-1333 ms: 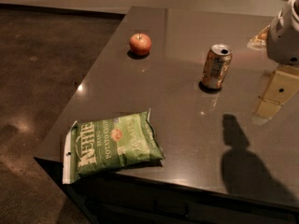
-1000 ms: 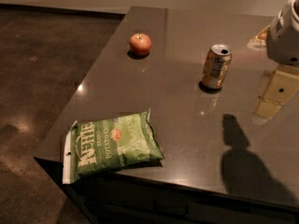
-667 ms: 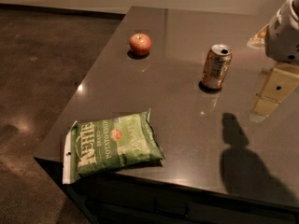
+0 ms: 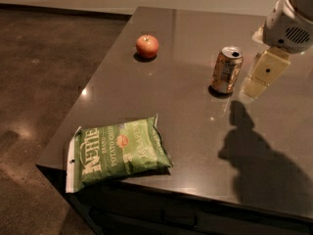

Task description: Move orange can near green jalapeno chip bag

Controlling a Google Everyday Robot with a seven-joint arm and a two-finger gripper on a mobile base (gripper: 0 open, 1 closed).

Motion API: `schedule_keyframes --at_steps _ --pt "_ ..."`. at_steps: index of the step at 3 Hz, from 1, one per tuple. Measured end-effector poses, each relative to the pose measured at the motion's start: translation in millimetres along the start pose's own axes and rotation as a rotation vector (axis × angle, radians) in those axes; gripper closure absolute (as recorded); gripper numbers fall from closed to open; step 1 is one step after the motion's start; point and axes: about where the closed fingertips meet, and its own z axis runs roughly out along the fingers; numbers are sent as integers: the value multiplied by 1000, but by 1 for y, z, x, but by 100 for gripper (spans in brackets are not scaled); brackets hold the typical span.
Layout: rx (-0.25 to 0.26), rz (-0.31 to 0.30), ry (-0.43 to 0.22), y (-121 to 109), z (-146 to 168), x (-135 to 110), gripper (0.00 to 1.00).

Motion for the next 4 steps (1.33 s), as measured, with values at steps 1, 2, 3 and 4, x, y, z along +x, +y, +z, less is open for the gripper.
schedule_keyframes --at_steps 1,2,3,4 --pt "2 65 -55 -25 8 -8 0" --pt "-16 141 -124 -62 30 -16 0" --pt "-38 179 -160 -80 48 -21 0" --pt "-52 207 -193 -92 66 -24 0"
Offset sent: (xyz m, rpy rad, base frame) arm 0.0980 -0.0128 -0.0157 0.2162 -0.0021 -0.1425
